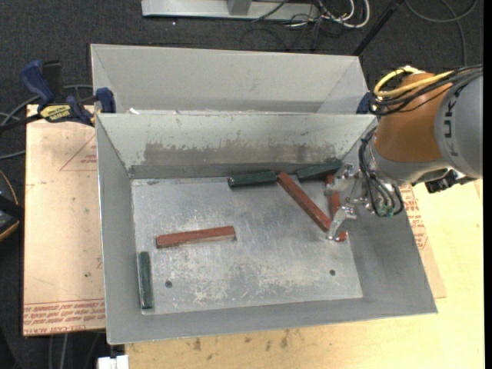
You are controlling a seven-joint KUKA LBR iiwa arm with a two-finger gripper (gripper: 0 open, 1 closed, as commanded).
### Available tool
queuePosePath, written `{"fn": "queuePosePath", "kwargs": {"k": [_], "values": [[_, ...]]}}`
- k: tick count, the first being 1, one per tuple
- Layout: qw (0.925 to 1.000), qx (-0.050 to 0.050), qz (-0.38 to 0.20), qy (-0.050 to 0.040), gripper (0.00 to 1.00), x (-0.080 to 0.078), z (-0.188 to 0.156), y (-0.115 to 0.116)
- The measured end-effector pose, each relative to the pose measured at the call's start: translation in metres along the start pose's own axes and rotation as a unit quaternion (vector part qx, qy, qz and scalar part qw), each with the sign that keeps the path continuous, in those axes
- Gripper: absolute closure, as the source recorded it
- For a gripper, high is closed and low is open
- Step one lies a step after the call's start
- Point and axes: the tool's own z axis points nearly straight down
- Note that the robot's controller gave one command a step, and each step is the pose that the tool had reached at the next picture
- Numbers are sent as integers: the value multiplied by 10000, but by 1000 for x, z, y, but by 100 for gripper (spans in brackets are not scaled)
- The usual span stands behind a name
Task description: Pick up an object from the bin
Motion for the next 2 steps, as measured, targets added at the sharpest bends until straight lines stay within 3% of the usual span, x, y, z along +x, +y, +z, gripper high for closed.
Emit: {"fn": "queuePosePath", "kwargs": {"k": [1, 2], "values": [[9966, 4, -822, -58, 100, -20, 40, 5], [9966, 4, -823, -58, 100, -20, 40, 5]]}}
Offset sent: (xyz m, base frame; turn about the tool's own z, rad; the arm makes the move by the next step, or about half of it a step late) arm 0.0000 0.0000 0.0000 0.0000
